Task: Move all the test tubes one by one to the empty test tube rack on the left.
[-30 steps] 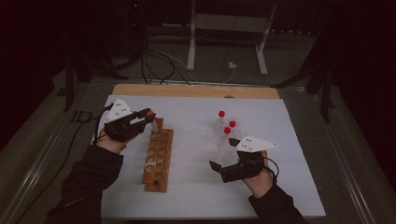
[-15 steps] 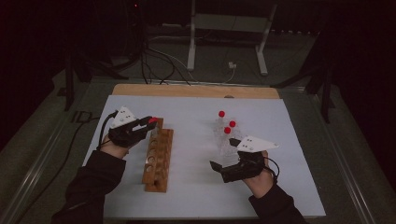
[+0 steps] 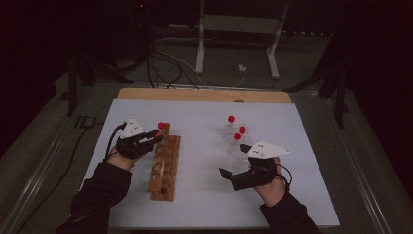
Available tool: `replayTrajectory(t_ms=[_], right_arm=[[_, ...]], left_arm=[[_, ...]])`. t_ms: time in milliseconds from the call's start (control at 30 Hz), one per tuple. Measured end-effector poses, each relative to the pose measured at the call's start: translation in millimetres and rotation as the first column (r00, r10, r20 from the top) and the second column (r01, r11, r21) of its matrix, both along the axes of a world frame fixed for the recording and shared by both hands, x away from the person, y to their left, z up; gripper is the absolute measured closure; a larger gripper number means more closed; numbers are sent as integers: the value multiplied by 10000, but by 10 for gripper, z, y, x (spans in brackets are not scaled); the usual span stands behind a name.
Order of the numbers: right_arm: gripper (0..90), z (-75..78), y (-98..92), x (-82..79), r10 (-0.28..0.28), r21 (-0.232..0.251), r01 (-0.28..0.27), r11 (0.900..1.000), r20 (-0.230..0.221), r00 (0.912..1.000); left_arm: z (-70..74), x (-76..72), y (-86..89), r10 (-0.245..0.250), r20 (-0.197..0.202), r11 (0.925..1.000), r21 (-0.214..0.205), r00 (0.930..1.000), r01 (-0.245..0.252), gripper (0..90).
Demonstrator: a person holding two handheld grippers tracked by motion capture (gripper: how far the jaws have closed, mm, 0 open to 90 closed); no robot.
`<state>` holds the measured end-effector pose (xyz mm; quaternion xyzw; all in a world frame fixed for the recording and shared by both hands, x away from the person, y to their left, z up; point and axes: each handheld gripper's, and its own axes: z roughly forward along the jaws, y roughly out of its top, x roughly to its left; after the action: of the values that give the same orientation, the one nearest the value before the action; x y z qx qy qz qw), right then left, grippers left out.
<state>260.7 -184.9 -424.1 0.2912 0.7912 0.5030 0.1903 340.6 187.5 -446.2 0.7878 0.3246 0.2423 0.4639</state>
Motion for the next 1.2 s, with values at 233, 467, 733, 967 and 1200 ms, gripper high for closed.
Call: replayTrajectory(t_ms=[233,467,733,967,1200], right_arm=[[0,4,-2,-1,-4,27,4,10000,20,10000],[0,8,-3,-6,5,40,-5,10000,47,10000],[0,41,-47,-11,-41,193,39,9998,121,9999],[0,105,-133,-2,-210,380,197,9991,329,9992],[0,149,-222,19,-444,370,430,9984,390,9983]], left_arm=[[-9,14,-45,20,-155,9992,399,9999,-14,718],[3,15,-60,31,-205,9987,510,9998,-20,717],[42,-35,-43,26,-384,9992,393,9993,-11,599],[137,-182,49,-267,-176,9995,-158,9995,264,458],[188,-368,99,-863,-19,9927,-849,9963,858,171]])
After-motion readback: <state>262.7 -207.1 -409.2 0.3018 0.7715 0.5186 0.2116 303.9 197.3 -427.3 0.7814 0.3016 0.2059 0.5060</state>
